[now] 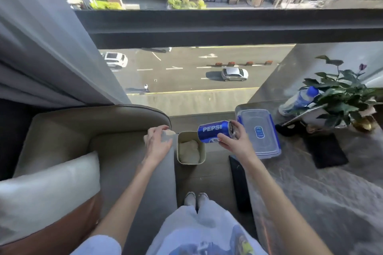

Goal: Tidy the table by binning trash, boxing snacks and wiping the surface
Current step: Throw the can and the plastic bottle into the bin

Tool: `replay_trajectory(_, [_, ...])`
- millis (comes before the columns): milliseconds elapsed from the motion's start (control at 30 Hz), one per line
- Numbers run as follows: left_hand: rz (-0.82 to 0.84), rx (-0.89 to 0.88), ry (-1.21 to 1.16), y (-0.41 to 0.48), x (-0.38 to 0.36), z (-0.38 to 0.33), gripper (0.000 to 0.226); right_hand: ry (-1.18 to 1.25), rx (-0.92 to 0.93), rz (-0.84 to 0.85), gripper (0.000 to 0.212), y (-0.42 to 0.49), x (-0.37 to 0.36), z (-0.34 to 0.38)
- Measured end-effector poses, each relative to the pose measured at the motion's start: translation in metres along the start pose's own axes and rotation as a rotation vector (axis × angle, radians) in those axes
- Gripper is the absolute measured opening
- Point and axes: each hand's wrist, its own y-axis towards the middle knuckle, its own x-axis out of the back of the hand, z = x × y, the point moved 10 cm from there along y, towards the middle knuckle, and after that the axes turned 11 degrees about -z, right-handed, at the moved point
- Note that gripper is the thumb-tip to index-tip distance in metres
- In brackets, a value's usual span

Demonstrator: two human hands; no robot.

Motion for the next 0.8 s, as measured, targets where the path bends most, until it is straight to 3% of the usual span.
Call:
replay_trajectory(167, [-0.030,0.201,-0.160,0.045,-0.083,0.049,0.049,-0.066,-0.089,-0.091,0.065,0.070,-0.033,-0.076])
replay_trajectory(333, [-0.049,0.466,-0.184,0.096,-0.204,0.164,0.048,-0.151,-0.186,-0.180,0.060,0.170,-0.078,-0.200])
replay_trajectory(400, [-0.033,0.386,-0.050,0.124,-0.254,0.203,0.048,-0.265,-0.154,-0.210,0.059,0.210,-0.092,-0.250])
replay_trajectory(467, [0.017,0.193,0.117,0.150,-0.305,0.229,0.053,-0.429,-0.086,-0.201,0.061,0.249,-0.106,-0.297])
replay_trajectory(600, [0.183,-0.139,0.342,0.180,-0.408,0.269,0.060,-0.681,0.030,0.006,0.064,0.313,-0.142,-0.393])
replay_trajectory(800, [0.271,-0.261,0.431,0.221,-0.498,0.307,0.052,-0.881,0.211,0.122,0.068,0.381,-0.169,-0.469])
